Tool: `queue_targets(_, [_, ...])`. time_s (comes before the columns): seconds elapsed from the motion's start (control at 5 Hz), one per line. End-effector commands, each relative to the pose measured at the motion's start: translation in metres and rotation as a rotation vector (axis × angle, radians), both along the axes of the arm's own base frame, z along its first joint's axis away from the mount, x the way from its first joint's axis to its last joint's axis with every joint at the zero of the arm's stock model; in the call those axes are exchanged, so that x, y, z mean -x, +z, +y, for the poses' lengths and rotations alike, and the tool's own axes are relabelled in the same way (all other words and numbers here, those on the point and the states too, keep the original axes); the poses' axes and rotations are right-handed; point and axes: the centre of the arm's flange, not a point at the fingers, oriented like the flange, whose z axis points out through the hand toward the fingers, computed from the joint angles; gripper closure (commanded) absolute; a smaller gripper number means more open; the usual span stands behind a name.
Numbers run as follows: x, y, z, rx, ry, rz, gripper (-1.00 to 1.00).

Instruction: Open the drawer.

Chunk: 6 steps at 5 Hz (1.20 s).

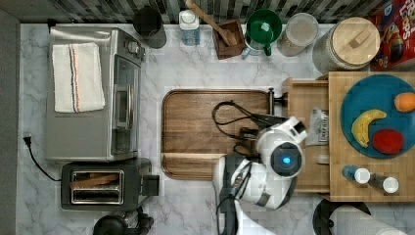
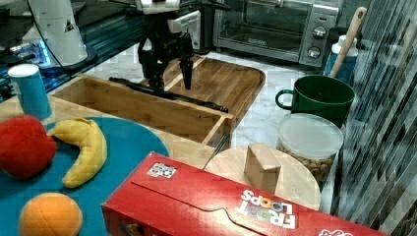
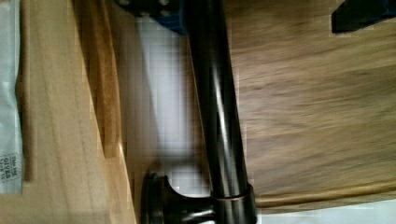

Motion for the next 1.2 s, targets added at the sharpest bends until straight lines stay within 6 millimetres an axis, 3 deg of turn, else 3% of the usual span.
queue_targets(0.2, [-0.008,0.026,0.122,-0.071,0.088,0.058,-1.0])
queue_targets(0.6, [-0.017,0.03,0.141,-0.107,-0.004,0.058,-1.0])
queue_targets(0.8, [-0.019,0.043,0.151,-0.099,-0.061,0.076,-1.0])
queue_targets(1.2, [-0.019,0.043,0.151,-0.099,-0.061,0.076,-1.0])
